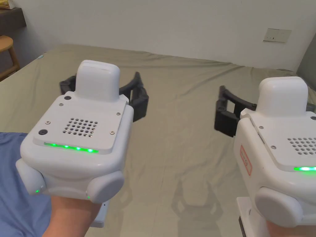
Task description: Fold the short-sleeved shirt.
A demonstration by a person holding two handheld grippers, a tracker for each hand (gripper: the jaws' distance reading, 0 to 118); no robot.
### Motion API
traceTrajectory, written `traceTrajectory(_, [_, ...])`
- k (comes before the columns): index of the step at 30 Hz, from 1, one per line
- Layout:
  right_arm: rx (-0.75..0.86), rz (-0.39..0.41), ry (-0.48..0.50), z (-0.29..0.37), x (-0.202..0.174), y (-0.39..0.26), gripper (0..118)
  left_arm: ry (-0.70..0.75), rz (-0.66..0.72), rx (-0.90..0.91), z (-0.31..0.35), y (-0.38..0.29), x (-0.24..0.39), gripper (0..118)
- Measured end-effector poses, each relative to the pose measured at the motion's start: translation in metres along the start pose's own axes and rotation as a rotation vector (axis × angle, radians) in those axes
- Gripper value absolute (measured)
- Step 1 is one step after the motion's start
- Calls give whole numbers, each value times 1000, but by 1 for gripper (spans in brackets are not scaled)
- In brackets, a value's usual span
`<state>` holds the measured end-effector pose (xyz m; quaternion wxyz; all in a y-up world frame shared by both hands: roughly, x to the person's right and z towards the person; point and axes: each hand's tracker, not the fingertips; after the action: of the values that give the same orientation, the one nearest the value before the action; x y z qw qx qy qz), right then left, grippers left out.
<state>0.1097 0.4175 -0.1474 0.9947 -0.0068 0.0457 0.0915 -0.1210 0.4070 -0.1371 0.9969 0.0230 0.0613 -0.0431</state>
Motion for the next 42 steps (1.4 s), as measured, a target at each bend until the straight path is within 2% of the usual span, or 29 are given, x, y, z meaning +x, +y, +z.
traceTrajectory(1, [-3, 6, -6, -1, -1, 0, 1, -3, -9, -7, -2, 1, 2, 3])
traceTrajectory(2, [-14, 17, -30, -4, 0, -1, 1, -9, -15, -17, -4, 1, 2, 0])
traceTrajectory(5, [-29, -8, 8, -4, 4, -4, 1, -33, -16, -24, -4, -1, 4, 0])
traceTrajectory(13, [-34, -14, 8, -5, 4, -7, 1, -39, -24, -33, -5, -4, 5, 0])
traceTrajectory(21, [-29, 4, 76, -16, -19, -5, 1, 35, -45, -47, -1, -3, -21, 0])
traceTrajectory(26, [-5, 16, 185, -27, -49, -1, 1, 150, -78, -55, 13, -3, -54, 0])
traceTrajectory(32, [9, 4, 362, -36, -99, 9, 1, 344, -115, -79, 39, -7, -106, 0])
traceTrajectory(39, [20, 28, 507, -39, -155, 14, 1, 489, -105, -112, 68, -13, -151, 0])
traceTrajectory(42, [16, 35, 527, -38, -169, 10, 1, 518, -103, -129, 71, -20, -163, 0])
